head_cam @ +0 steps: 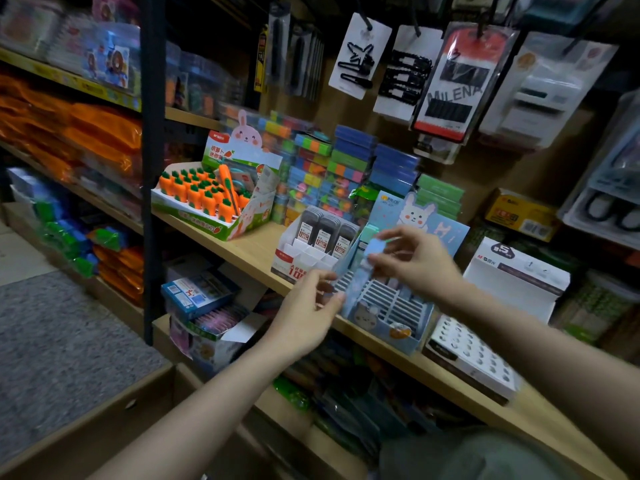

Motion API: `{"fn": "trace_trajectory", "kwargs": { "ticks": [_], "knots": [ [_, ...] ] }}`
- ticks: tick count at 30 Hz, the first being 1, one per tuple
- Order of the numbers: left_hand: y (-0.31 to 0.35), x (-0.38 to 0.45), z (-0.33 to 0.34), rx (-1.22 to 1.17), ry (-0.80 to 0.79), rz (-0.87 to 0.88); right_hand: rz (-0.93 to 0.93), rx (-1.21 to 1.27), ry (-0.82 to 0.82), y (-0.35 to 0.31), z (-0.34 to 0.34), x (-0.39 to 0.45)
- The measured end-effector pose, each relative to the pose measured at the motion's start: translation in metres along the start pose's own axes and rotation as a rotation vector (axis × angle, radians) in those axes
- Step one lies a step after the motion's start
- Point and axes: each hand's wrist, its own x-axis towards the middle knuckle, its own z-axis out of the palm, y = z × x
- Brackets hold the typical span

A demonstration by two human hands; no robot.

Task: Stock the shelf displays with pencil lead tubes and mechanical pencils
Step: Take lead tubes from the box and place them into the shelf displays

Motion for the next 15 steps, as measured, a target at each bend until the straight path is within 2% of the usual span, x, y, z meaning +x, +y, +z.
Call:
{"fn": "trace_trajectory", "kwargs": {
  "ticks": [2,5,9,15],
  "knots": [
    [0.002,-0.002,0.003,0.289,-0.009,0.167,0.006,-0.019,0.136,-0.001,-0.030,0.009],
    [0.000,-0.004,0.010,0.497,-0.115,0.285,-0.029,-0.189,0.279,0.006,-0.068,0.013],
    [-0.011,-0.006,0.024,0.658,-0.226,0.322,-0.118,-0.557,0.289,0.024,-0.084,0.004],
    [-0.026,-0.006,0.033,0.825,-0.303,0.319,-0.156,-0.649,0.270,0.049,-0.074,-0.001]
  ]
}}
